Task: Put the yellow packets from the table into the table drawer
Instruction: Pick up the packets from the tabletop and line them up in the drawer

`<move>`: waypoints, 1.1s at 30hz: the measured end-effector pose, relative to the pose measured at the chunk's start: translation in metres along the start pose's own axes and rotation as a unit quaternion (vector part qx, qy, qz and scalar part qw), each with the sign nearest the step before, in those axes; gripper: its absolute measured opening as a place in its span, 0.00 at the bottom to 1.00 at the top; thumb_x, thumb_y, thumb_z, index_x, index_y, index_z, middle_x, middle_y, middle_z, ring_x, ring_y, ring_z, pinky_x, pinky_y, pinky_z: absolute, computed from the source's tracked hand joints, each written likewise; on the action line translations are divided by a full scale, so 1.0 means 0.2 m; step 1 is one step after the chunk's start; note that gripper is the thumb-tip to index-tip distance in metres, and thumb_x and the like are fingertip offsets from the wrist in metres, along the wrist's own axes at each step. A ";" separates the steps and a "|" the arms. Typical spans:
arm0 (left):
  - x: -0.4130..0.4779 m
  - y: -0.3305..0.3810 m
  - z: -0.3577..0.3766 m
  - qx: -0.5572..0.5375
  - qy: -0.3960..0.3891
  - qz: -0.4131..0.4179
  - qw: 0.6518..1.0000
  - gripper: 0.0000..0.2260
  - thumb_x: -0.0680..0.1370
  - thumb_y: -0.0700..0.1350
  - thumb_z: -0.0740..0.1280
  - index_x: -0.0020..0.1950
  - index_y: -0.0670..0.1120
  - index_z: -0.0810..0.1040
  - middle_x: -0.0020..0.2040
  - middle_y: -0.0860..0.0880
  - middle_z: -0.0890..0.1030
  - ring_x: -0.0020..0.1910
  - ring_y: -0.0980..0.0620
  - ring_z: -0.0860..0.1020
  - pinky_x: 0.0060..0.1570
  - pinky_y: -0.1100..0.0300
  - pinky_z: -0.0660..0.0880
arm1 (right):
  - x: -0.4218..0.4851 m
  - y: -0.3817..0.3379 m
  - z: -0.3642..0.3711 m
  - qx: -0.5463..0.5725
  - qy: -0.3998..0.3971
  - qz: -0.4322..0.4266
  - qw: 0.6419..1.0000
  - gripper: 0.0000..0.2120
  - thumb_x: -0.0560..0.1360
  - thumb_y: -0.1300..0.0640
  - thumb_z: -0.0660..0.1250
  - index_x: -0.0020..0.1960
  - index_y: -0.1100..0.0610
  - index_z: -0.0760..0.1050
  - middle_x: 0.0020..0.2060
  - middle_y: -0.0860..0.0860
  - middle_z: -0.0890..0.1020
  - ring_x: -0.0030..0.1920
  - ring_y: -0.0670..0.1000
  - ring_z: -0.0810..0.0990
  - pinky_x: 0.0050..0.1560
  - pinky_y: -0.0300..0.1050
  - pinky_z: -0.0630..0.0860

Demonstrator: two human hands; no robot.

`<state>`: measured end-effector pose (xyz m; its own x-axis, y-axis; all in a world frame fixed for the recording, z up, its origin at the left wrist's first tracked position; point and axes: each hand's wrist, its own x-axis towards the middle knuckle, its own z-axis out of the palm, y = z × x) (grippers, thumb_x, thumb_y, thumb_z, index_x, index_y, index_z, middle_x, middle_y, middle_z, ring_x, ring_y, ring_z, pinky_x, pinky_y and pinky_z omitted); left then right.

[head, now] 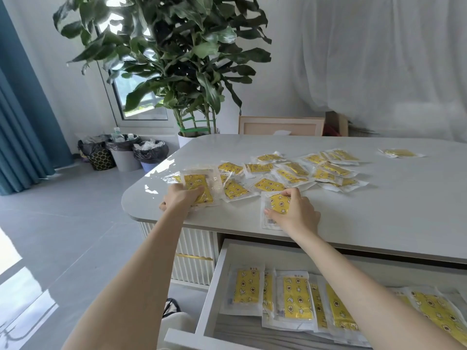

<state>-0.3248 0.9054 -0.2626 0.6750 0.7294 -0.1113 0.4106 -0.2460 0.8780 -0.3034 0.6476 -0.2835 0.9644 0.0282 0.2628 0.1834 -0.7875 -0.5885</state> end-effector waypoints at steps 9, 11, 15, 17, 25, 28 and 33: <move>-0.34 0.12 -0.08 -0.165 -0.029 0.145 0.975 0.09 0.73 0.43 0.73 0.42 0.46 0.73 0.46 0.46 0.79 0.45 0.48 0.79 0.34 0.64 0.75 | -0.08 0.01 -0.11 0.151 -0.062 0.013 0.986 0.15 0.75 0.52 0.70 0.59 0.49 0.69 0.63 0.46 0.76 0.58 0.53 0.77 0.58 0.52 0.75; -0.41 0.16 -0.10 -0.171 -0.048 0.166 0.970 0.09 0.73 0.44 0.73 0.45 0.46 0.74 0.46 0.47 0.80 0.44 0.50 0.80 0.31 0.68 0.75 | -0.11 0.01 -0.15 0.229 -0.070 0.033 0.970 0.13 0.76 0.57 0.69 0.58 0.49 0.70 0.63 0.48 0.76 0.54 0.52 0.77 0.54 0.52 0.77; -0.59 0.21 -0.10 -0.172 -0.099 0.205 0.958 0.10 0.72 0.44 0.73 0.41 0.50 0.72 0.41 0.54 0.78 0.39 0.56 0.78 0.32 0.69 0.75 | -0.14 0.01 -0.28 0.308 -0.085 0.060 0.946 0.20 0.75 0.60 0.70 0.59 0.47 0.65 0.62 0.56 0.74 0.53 0.54 0.77 0.50 0.48 0.76; -0.66 0.20 -0.11 -0.176 -0.140 0.212 0.951 0.09 0.72 0.43 0.73 0.43 0.50 0.73 0.43 0.54 0.80 0.40 0.57 0.80 0.36 0.66 0.77 | -0.15 0.01 -0.36 0.342 -0.098 0.083 0.931 0.26 0.73 0.61 0.72 0.63 0.48 0.62 0.62 0.57 0.73 0.57 0.56 0.77 0.55 0.50 0.76; -0.86 0.13 -0.07 -0.125 -0.275 0.211 0.930 0.09 0.72 0.42 0.74 0.50 0.46 0.79 0.52 0.46 0.83 0.49 0.50 0.83 0.49 0.59 0.80 | -0.24 0.08 -0.61 0.241 -0.154 0.025 0.958 0.06 0.76 0.61 0.67 0.52 0.59 0.75 0.51 0.52 0.78 0.52 0.52 0.77 0.44 0.40 0.73; -0.92 0.11 0.00 -0.013 -0.267 0.229 0.936 0.13 0.70 0.47 0.76 0.43 0.41 0.74 0.39 0.48 0.76 0.38 0.51 0.75 0.38 0.62 0.72 | -0.28 0.15 -0.67 0.219 -0.188 0.034 0.957 0.05 0.75 0.63 0.68 0.49 0.59 0.74 0.48 0.55 0.77 0.49 0.51 0.75 0.51 0.44 0.73; -1.01 0.06 0.12 0.065 -0.304 0.258 0.915 0.24 0.68 0.43 0.77 0.31 0.46 0.60 0.26 0.53 0.62 0.25 0.54 0.66 0.26 0.66 0.60 | -0.36 0.30 -0.70 0.132 -0.327 0.065 0.934 0.17 0.75 0.67 0.66 0.63 0.62 0.73 0.53 0.53 0.79 0.48 0.50 0.79 0.47 0.39 0.77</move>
<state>-0.4416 0.7392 -0.2404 0.9995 0.0151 0.0292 -0.0157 -0.5607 0.8279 -0.3889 0.5128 -0.2303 0.8763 0.3807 -0.2952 0.0150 -0.6341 -0.7731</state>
